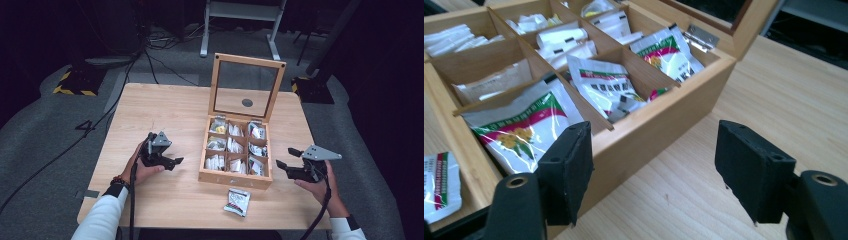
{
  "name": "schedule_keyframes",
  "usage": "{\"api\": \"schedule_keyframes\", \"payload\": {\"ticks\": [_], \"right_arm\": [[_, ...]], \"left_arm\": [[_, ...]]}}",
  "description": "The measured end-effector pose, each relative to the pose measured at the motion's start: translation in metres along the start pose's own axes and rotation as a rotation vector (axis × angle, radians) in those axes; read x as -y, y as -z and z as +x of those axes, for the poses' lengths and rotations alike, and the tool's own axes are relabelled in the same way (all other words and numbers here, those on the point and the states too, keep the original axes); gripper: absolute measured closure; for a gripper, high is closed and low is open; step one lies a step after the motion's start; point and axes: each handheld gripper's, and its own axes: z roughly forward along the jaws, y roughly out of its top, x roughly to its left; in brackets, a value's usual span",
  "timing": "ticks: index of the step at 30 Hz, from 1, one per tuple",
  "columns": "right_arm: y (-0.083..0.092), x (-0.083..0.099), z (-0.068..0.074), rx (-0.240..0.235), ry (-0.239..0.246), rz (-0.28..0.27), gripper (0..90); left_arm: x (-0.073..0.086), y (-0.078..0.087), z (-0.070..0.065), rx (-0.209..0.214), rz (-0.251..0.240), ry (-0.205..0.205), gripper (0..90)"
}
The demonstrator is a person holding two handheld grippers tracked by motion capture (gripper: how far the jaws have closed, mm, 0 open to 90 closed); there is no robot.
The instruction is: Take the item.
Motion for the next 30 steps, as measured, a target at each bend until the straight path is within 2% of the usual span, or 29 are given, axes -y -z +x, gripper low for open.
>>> {"api": "schedule_keyframes", "payload": {"ticks": [1,3,5,6,11,13,14,15,16,18,20,25,28,30], "right_arm": [[-0.001,0.001,-0.001,0.004,0.001,0.006,31.6],[-0.002,0.005,-0.003,0.005,-0.006,0.017,31.6],[-0.003,0.006,-0.003,0.003,-0.012,0.019,31.6],[-0.003,0.007,-0.003,0.004,-0.004,0.025,31.5],[-0.005,0.011,-0.004,0.002,-0.014,0.034,31.1],[-0.006,0.014,-0.003,-0.015,-0.009,0.046,30.9],[-0.007,0.016,-0.003,-0.018,-0.003,0.054,30.8],[-0.008,0.018,-0.003,-0.022,-0.003,0.063,30.6],[-0.009,0.02,-0.003,-0.026,-0.002,0.063,30.6],[-0.011,0.023,-0.004,-0.029,0.001,0.073,30.2],[-0.012,0.025,-0.004,-0.046,0.005,0.073,29.8],[-0.018,0.033,-0.005,-0.067,0.009,0.102,29.0],[-0.021,0.038,-0.006,-0.07,-0.004,0.115,28.7],[-0.021,0.039,-0.006,-0.074,-0.006,0.113,28.6]], "left_arm": [[-0.003,0.0,0.002,0.015,0.007,0.007,18.4],[-0.008,0.001,0.003,0.002,-0.03,0.011,19.3],[-0.01,0.001,0.003,0.0,-0.028,0.001,19.4],[-0.013,0.001,0.004,0.013,-0.018,0.008,19.0],[-0.025,0.003,0.008,0.011,-0.064,0.025,18.9],[-0.03,0.003,0.009,0.005,-0.076,0.025,19.5],[-0.034,0.002,0.01,-0.008,-0.089,0.009,19.7],[-0.036,0.001,0.011,-0.003,-0.089,0.006,20.2],[-0.04,0.0,0.012,0.008,-0.094,0.021,19.8],[-0.046,-0.001,0.014,0.001,-0.113,0.016,19.7],[-0.052,-0.004,0.016,0.009,-0.122,0.029,19.5],[-0.071,-0.011,0.019,-0.002,-0.137,0.016,19.4],[-0.089,-0.017,0.023,-0.002,-0.141,0.0,19.5],[-0.092,-0.018,0.024,0.004,-0.145,0.005,19.5]]}}
